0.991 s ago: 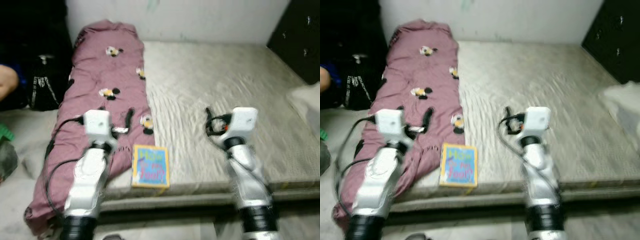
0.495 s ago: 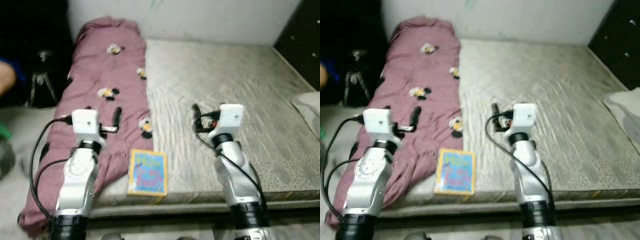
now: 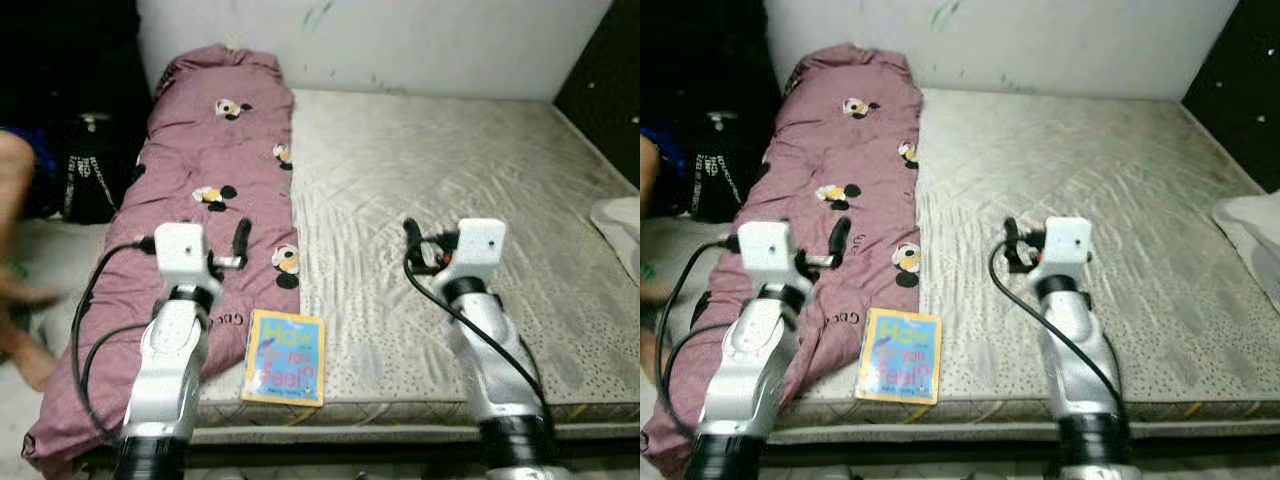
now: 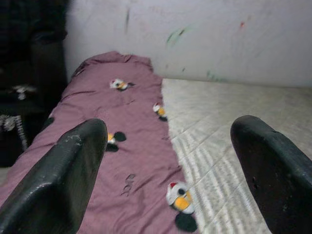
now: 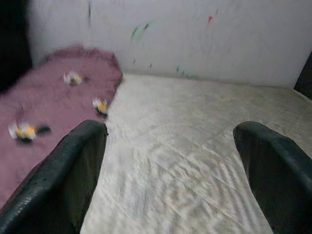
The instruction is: Clean up the room
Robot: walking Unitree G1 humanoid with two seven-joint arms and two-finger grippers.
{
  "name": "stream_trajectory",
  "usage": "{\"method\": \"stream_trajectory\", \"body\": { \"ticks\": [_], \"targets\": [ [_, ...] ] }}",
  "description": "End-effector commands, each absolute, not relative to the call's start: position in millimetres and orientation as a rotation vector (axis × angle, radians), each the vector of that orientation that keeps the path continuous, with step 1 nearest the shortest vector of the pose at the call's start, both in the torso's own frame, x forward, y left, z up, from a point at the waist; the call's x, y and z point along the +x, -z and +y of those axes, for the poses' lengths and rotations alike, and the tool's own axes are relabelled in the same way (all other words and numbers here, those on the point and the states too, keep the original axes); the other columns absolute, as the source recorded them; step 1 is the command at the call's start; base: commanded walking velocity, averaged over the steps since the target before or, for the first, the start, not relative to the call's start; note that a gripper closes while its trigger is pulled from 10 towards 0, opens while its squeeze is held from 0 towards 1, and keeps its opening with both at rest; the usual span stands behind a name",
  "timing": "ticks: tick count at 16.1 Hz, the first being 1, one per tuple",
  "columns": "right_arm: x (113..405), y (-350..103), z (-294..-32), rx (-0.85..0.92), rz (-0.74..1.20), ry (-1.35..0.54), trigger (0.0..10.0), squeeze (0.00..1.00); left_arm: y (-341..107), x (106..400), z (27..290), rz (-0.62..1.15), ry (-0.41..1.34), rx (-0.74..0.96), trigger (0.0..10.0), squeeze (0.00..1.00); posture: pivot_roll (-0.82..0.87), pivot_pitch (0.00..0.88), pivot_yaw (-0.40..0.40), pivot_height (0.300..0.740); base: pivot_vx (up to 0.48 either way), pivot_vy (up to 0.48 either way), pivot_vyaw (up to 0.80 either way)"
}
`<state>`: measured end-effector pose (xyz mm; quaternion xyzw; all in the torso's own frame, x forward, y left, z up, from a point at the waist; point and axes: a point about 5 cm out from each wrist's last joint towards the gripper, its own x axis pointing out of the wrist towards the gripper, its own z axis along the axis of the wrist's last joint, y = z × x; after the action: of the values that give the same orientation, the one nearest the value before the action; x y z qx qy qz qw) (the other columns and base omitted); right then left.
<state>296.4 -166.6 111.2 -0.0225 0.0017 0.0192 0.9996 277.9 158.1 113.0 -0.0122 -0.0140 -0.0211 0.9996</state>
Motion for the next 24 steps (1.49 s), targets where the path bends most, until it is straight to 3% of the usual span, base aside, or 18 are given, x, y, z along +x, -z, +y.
{"method": "stream_trajectory", "body": {
  "ticks": [1,5,10,21,24],
  "targets": [
    [289,-99,-163,-0.09,0.084,-0.089,10.0,0.0,-108,272,164,-0.007,0.032,-0.007,10.0,0.0,-0.03,0.0,-0.071,0.74,0.0,0.0,0.0],
    [283,-83,-174,0.038,0.135,-0.018,10.0,0.0,-81,260,177,0.098,-0.002,-0.021,10.0,0.0,-0.02,0.0,-0.083,0.74,0.0,0.0,0.0],
    [269,-73,-168,0.062,0.196,-0.032,10.0,0.0,-71,254,176,0.164,0.034,-0.019,10.0,0.0,-0.04,0.0,-0.069,0.74,0.0,0.0,0.0],
    [267,-78,-163,0.098,0.212,-0.041,10.0,0.0,-85,260,173,0.134,0.071,0.002,10.0,0.0,-0.04,0.055,-0.054,0.74,0.0,0.461,-0.1],
    [269,-79,-162,0.098,0.208,-0.047,10.0,0.0,-93,263,172,0.09,0.066,0.026,10.0,0.0,-0.04,0.065,-0.051,0.74,0.0,0.0,0.0]
  ]
}}
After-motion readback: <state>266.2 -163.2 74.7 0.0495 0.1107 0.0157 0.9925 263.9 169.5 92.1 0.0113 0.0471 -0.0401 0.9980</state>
